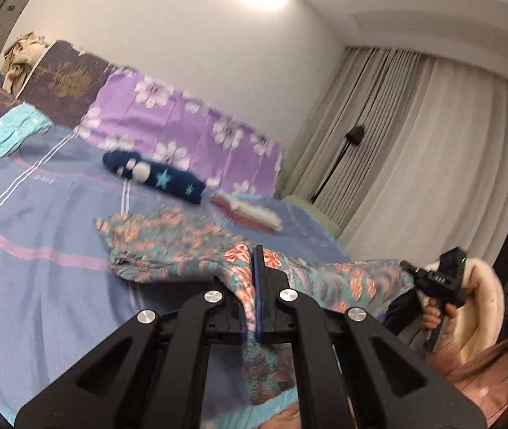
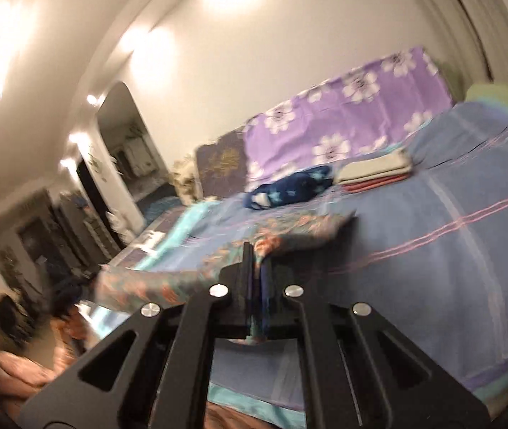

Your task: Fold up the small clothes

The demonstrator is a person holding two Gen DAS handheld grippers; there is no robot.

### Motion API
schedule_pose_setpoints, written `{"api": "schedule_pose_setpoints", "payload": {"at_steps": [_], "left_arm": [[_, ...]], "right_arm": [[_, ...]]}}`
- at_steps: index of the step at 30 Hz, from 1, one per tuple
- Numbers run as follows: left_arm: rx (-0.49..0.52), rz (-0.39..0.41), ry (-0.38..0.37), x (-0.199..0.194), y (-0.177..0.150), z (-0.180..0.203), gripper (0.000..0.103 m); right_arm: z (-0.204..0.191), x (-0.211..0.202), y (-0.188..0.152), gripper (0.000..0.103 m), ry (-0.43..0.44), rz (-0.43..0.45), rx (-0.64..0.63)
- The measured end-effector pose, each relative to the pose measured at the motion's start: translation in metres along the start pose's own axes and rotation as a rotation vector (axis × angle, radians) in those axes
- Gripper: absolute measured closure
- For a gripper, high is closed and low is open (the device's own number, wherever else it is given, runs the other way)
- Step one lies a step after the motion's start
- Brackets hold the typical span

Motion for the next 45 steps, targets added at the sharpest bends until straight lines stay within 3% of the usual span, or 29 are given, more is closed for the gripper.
{"api": "schedule_pose_setpoints", "payload": {"at_steps": [5,9,21,29,33,37,40,42,44,45], "left_arm": [[-0.077,-0.143,0.085,0.039,-0.032,-0.028,0.1],[-0.085,-0.171,0.131,0.051,-0.037,-0.039,0.1],[-0.03,-0.149,0.193,0.094,0.021,-0.051,0.1],[-0.133,-0.143,0.25,0.163,0.064,-0.11,0.1],[-0.223,-0.232,0.326,0.209,0.041,-0.16,0.1],[-0.293,-0.343,0.4,0.234,0.0,-0.204,0.1],[-0.338,-0.322,0.362,0.225,-0.003,-0.209,0.095],[-0.32,-0.32,0.363,0.218,0.002,-0.206,0.077],[-0.298,-0.313,0.357,0.209,0.007,-0.197,0.067],[-0.284,-0.308,0.355,0.206,0.007,-0.193,0.066]], "right_arm": [[0.033,0.051,-0.027,0.099,-0.025,-0.105,0.11],[0.043,0.076,-0.032,0.099,-0.007,-0.129,0.15],[0.053,0.138,0.014,0.099,0.048,-0.088,0.153],[0.085,0.218,0.045,0.099,0.001,-0.106,0.184],[0.115,0.276,0.018,0.098,-0.076,-0.231,0.2],[0.143,0.301,-0.015,0.096,-0.115,-0.316,0.259],[0.146,0.297,-0.021,0.091,-0.092,-0.321,0.272],[0.146,0.292,-0.019,0.09,-0.087,-0.325,0.258],[0.141,0.289,-0.017,0.088,-0.076,-0.326,0.242],[0.137,0.286,-0.017,0.083,-0.066,-0.327,0.228]]}}
Point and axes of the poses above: each gripper's, at about its wrist camera, not at the fingertips, and x roughly the way its jaws point, z to its right, y to its top, the point moved 8 cm from there along x, roughly the way its jaws point, and after that the axes turned 2 degrees about y, right-handed, at the moved point
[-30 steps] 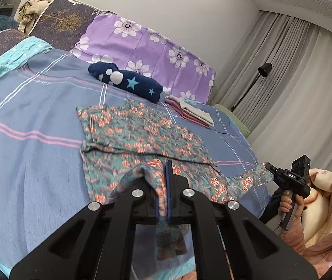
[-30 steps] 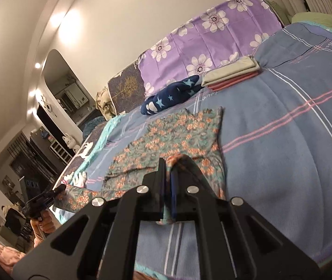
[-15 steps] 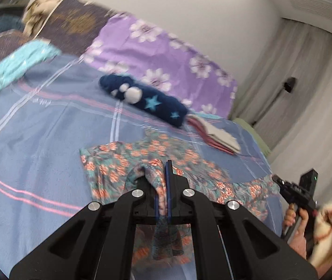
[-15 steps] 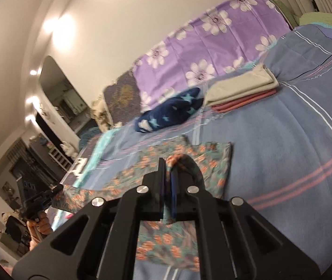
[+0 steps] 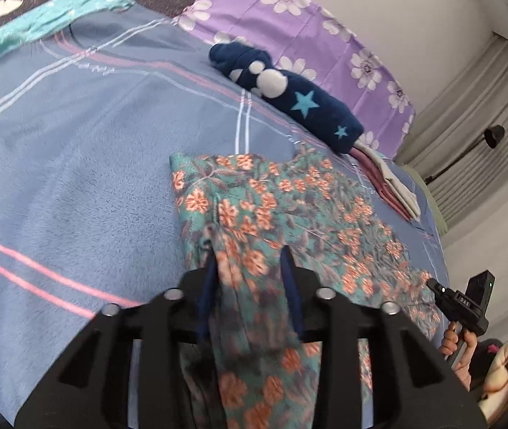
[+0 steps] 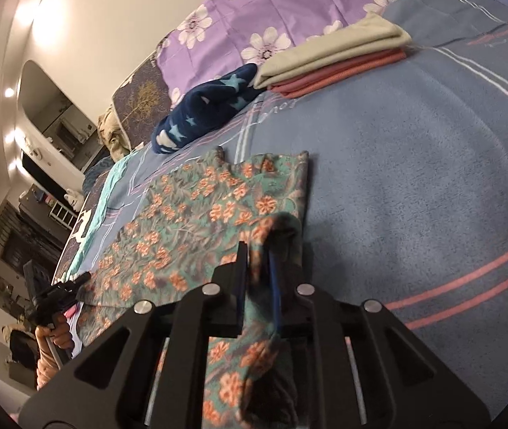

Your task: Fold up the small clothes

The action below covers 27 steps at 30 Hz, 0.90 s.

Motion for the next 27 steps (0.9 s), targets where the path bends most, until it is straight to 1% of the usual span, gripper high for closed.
{"api": "schedule_pose_setpoints", "payload": {"at_steps": [1,4,5,6,7,8,9,11,13,14,15,16,17,18,19,20,21,22,23,24,25,26,27], "left_arm": [[0.012,0.005,-0.001,-0.004,-0.002,0.003,0.066],[0.02,-0.02,-0.016,-0.011,-0.014,0.005,0.068],[0.022,-0.044,-0.022,-0.01,-0.02,0.006,0.076],[0.034,-0.064,-0.011,-0.009,-0.025,0.005,0.091],[0.043,-0.071,0.002,-0.009,-0.027,0.004,0.095],[0.057,-0.072,0.022,-0.009,-0.028,0.004,0.096],[0.06,-0.068,0.017,-0.01,-0.027,0.005,0.098],[0.046,-0.046,-0.021,-0.015,-0.017,0.01,0.098],[0.026,0.0,-0.049,-0.021,0.004,0.017,0.098],[0.02,0.033,-0.053,-0.025,0.02,0.021,0.098],[0.015,0.061,-0.051,-0.026,0.034,0.025,0.098],[0.011,0.096,-0.046,-0.026,0.053,0.029,0.098],[0.015,0.115,-0.036,-0.023,0.065,0.031,0.098],[0.023,0.13,-0.012,-0.015,0.08,0.032,0.098],[0.02,0.128,0.002,-0.007,0.087,0.032,0.098],[0.003,0.106,0.023,0.008,0.093,0.027,0.096],[-0.011,0.075,0.041,0.021,0.094,0.022,0.092],[-0.023,0.049,0.067,0.031,0.093,0.016,0.09],[-0.032,0.032,0.095,0.038,0.09,0.009,0.083],[-0.028,0.035,0.111,0.039,0.086,0.004,0.07],[-0.018,0.043,0.117,0.038,0.082,0.001,0.062],[0.003,0.055,0.127,0.034,0.077,-0.004,0.056],[0.025,0.052,0.139,0.032,0.074,-0.007,0.056]], "right_arm": [[-0.004,-0.001,-0.001,0.08,0.003,-0.003,-0.014],[-0.01,-0.005,-0.011,0.08,-0.01,-0.022,-0.068],[-0.011,-0.005,-0.013,0.082,-0.018,-0.029,-0.08],[-0.012,-0.004,-0.015,0.094,-0.031,-0.034,-0.098],[-0.014,-0.004,-0.015,0.097,-0.045,-0.036,-0.113],[-0.016,-0.005,-0.013,0.097,-0.048,-0.028,-0.12],[-0.019,-0.007,-0.011,0.097,-0.037,-0.021,-0.12],[-0.028,-0.014,-0.002,0.098,0.005,0.0,-0.109],[-0.037,-0.021,0.02,0.099,0.029,0.044,-0.103],[-0.039,-0.023,0.032,0.1,0.028,0.067,-0.1],[-0.04,-0.025,0.052,0.102,0.029,0.103,-0.087],[-0.04,-0.025,0.065,0.103,0.026,0.122,-0.075],[-0.037,-0.022,0.079,0.103,0.011,0.141,-0.063],[-0.028,-0.014,0.095,0.103,-0.031,0.156,-0.047],[-0.02,-0.006,0.103,0.103,-0.067,0.153,-0.031],[-0.009,0.006,0.108,0.102,-0.108,0.13,-0.013],[0.0,0.015,0.107,0.099,-0.141,0.104,0.002],[0.003,0.021,0.103,0.099,-0.154,0.088,0.006],[0.004,0.024,0.095,0.099,-0.139,0.072,-0.009],[0.004,0.025,0.088,0.098,-0.126,0.063,-0.027],[0.005,0.024,0.08,0.092,-0.122,0.049,-0.052],[0.006,0.023,0.072,0.089,-0.125,0.029,-0.08],[0.007,0.021,0.061,0.087,-0.132,0.004,-0.112]]}}
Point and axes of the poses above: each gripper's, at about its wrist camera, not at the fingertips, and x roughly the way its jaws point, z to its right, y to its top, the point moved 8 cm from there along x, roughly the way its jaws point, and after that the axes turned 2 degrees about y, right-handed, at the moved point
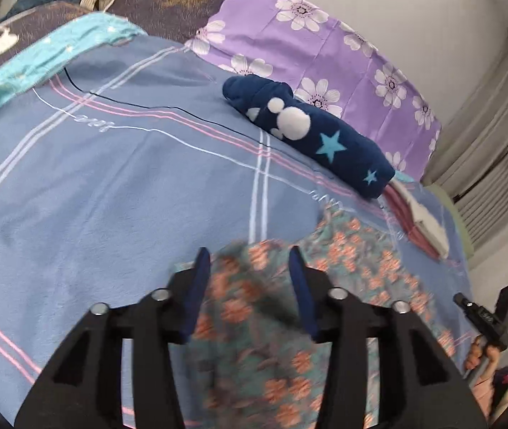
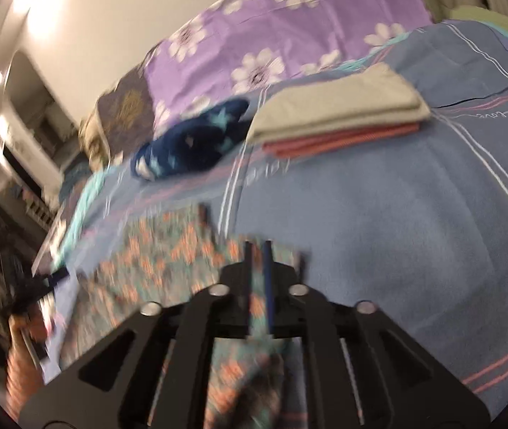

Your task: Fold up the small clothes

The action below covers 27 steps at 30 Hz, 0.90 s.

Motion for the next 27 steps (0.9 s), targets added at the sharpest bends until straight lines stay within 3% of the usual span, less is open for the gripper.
{"api": "schedule_pose_setpoints", "payload": {"at_steps": [3,5,7,10,12,15,16,18,19,21,22,24,25,27], "left_arm": [[0.073,-0.023,0.04,-0.004,-0.015,-0.011,0.054],[0.106,-0.021,0.059,-0.006,-0.019,-0.016,0.049],[0.122,-0.016,0.068,-0.006,-0.021,-0.02,0.048],[0.135,-0.027,0.086,0.004,-0.021,-0.021,0.044],[0.157,-0.041,0.102,0.013,-0.02,-0.018,0.044],[0.204,-0.034,0.14,0.025,-0.014,-0.014,0.044],[0.21,-0.03,0.145,0.027,-0.011,-0.013,0.046],[0.218,-0.036,0.134,0.034,-0.004,-0.008,0.073],[0.222,-0.042,0.13,0.038,-0.001,-0.004,0.076],[0.237,-0.043,0.137,0.042,0.002,0.0,0.077],[0.245,-0.042,0.141,0.043,0.003,0.002,0.077],[0.256,-0.042,0.132,0.043,0.002,0.006,0.077],[0.261,-0.043,0.126,0.043,0.001,0.006,0.076],[0.265,-0.052,0.123,0.045,-0.004,0.003,0.065]], "right_arm": [[-0.002,-0.016,-0.033,0.086,0.01,-0.058,-0.069],[-0.012,-0.031,-0.051,0.078,0.048,-0.078,-0.099],[-0.029,-0.045,-0.061,0.06,0.102,-0.087,-0.129],[-0.052,-0.05,-0.075,0.048,0.123,-0.121,-0.196],[-0.055,-0.037,-0.082,0.048,0.064,-0.166,-0.231],[-0.05,-0.013,-0.081,0.097,-0.027,-0.204,-0.217],[-0.049,-0.012,-0.071,0.098,-0.023,-0.171,-0.186],[-0.05,-0.017,-0.036,0.098,0.068,-0.069,-0.064],[-0.043,-0.019,-0.018,0.097,0.107,-0.016,0.028],[-0.018,-0.012,0.015,0.09,0.175,0.042,0.225],[-0.008,-0.006,0.023,0.088,0.174,0.042,0.263],[0.009,0.003,0.028,0.085,0.049,0.029,0.246],[0.011,0.004,0.028,0.076,0.017,0.03,0.215],[0.01,0.003,0.024,0.06,0.005,0.038,0.162]]}}
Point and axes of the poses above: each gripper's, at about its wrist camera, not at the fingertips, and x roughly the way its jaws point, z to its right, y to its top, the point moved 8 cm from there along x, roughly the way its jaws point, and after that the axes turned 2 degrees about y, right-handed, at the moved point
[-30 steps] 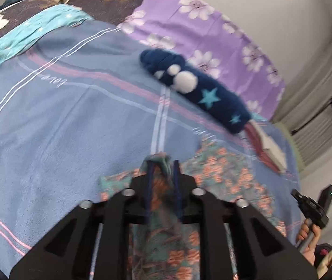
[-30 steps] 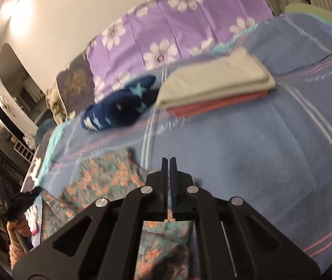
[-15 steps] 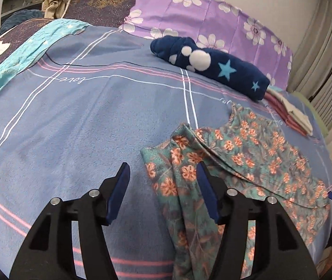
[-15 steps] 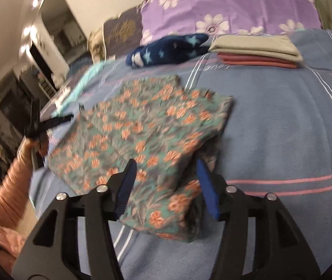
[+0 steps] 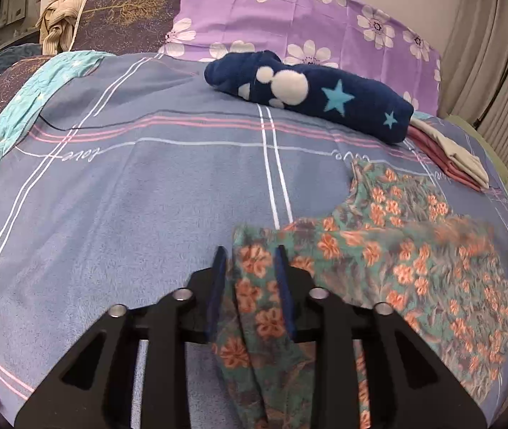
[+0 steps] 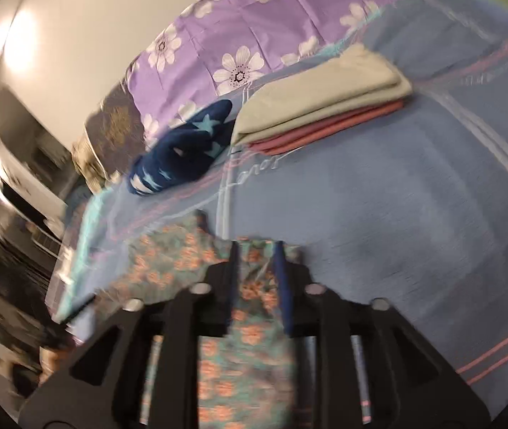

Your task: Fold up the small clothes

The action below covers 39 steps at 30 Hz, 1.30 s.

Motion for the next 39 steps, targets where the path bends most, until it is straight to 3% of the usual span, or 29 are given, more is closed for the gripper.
{"api": "schedule_pose_setpoints", "payload": {"at_steps": [8,10,14,15,16,19,24,26,28,31,32,35,39], "left_arm": [[-0.075,-0.023,-0.038,0.018,0.006,-0.003,0.063],[-0.086,-0.018,-0.041,0.019,0.01,-0.002,0.07],[-0.075,-0.014,-0.049,0.018,0.014,0.003,0.095],[-0.067,-0.008,-0.044,0.017,0.015,0.004,0.097],[-0.065,-0.001,-0.043,0.015,0.016,0.005,0.098],[-0.052,0.072,-0.056,-0.006,0.023,0.009,0.099],[-0.047,0.178,-0.073,-0.037,0.048,0.012,0.099],[-0.053,0.183,-0.046,-0.028,0.06,0.01,0.098],[-0.047,0.142,-0.02,-0.01,0.062,0.009,0.098],[-0.032,0.021,0.043,0.029,0.047,0.005,0.095],[-0.027,0.005,0.047,0.032,0.042,0.004,0.089],[-0.015,0.031,0.051,0.02,0.031,0.001,0.059],[0.025,0.106,0.029,-0.027,0.016,0.008,0.051]], "right_arm": [[-0.004,0.02,-0.013,0.054,-0.042,-0.058,-0.153],[-0.008,0.033,-0.009,0.054,-0.039,-0.066,-0.183],[-0.009,0.071,-0.001,0.051,-0.071,-0.123,-0.21],[-0.009,0.079,-0.001,0.065,-0.08,-0.141,-0.214],[-0.01,0.082,-0.003,0.1,-0.081,-0.154,-0.225],[-0.026,0.068,0.004,0.098,-0.101,-0.073,-0.305],[-0.043,0.034,0.032,0.098,-0.067,0.043,-0.295],[-0.039,0.042,0.041,0.098,-0.088,0.039,-0.277],[-0.029,0.067,0.039,0.092,-0.11,-0.024,-0.262],[-0.006,0.098,0.02,0.075,-0.207,-0.125,-0.235],[-0.003,0.099,0.015,0.075,-0.209,-0.13,-0.226],[0.001,0.085,-0.001,0.074,-0.199,-0.11,-0.234],[-0.009,0.034,-0.027,0.068,-0.168,-0.047,-0.277]]}}
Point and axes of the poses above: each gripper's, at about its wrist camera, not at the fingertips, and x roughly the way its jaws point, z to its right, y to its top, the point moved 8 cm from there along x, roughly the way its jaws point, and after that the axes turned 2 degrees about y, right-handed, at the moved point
